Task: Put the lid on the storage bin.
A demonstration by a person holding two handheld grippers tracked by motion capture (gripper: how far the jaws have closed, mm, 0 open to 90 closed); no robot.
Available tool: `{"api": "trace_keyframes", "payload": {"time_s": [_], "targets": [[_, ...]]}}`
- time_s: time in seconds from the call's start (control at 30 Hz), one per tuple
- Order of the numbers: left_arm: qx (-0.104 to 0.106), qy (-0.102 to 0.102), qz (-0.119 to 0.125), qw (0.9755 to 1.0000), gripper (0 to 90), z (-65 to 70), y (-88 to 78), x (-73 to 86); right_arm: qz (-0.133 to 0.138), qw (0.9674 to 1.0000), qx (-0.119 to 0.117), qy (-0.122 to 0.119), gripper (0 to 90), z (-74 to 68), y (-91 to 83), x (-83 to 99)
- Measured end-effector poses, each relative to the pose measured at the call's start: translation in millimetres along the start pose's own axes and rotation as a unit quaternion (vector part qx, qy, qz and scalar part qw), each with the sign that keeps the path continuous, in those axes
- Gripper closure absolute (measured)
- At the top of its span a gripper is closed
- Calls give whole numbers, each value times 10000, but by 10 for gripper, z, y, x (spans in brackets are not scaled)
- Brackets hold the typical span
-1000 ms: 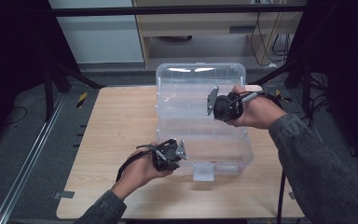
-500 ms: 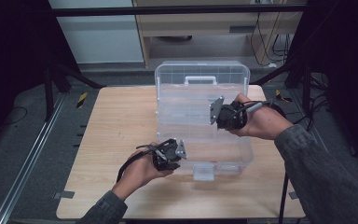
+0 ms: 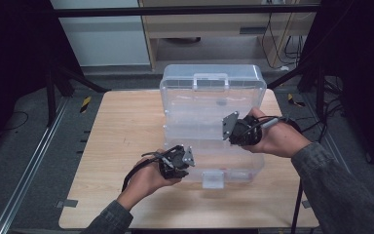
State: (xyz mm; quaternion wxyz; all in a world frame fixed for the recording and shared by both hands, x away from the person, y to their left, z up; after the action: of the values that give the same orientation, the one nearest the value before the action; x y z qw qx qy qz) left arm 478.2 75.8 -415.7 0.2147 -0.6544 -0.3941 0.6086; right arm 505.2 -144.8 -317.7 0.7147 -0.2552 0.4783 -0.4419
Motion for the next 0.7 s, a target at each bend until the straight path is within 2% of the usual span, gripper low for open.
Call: {"api": "trace_keyframes", "payload": {"time_s": [0.07,0.1,0.27,0.3,0.37,0.4,0.43,0.57,0.6,0.63,0.7], "targets": [[42,-47,68,10000,790,-1,7,7,13,10000,-14,15,852,-15,-1,9],[-100,-418,110,9990,790,54,6,21,28,10000,-13,-2,851,-18,-1,13],[-34,-291,74,9995,790,35,0,22,30,10000,-31,5,850,-48,0,21],[34,-44,86,9999,789,0,2,12,27,10000,-50,-2,851,-54,0,23],[-24,-28,78,10000,789,-4,-5,16,35,10000,-69,3,850,-62,2,27],[23,-50,106,9999,789,-1,2,20,26,10000,-71,0,849,-67,2,27],[-45,-338,129,9993,788,41,1,32,33,10000,-79,5,848,-73,5,28],[-71,-438,157,9989,788,58,2,39,20,10000,-85,7,846,-82,7,27],[-70,-411,161,9990,787,56,3,39,9,10000,-88,0,847,-83,7,26],[12,-64,160,9999,787,6,5,28,8,10000,-99,-5,848,-86,8,26],[3,-76,184,9998,786,10,8,31,-9,9999,-138,-19,848,-97,11,26]]}}
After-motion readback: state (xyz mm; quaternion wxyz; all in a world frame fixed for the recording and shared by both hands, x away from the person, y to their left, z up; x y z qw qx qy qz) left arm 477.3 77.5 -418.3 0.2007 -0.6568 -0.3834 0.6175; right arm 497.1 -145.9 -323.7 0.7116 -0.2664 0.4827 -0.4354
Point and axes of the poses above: each handheld gripper's, and its own axes: y roughly forward along the jaws, x roughly out of its underside, z roughly to its right, the point moved 1 cm from there along y, roughly forward along the jaws, and after that the axes turned 15 degrees about z, right-handed, at the moved point
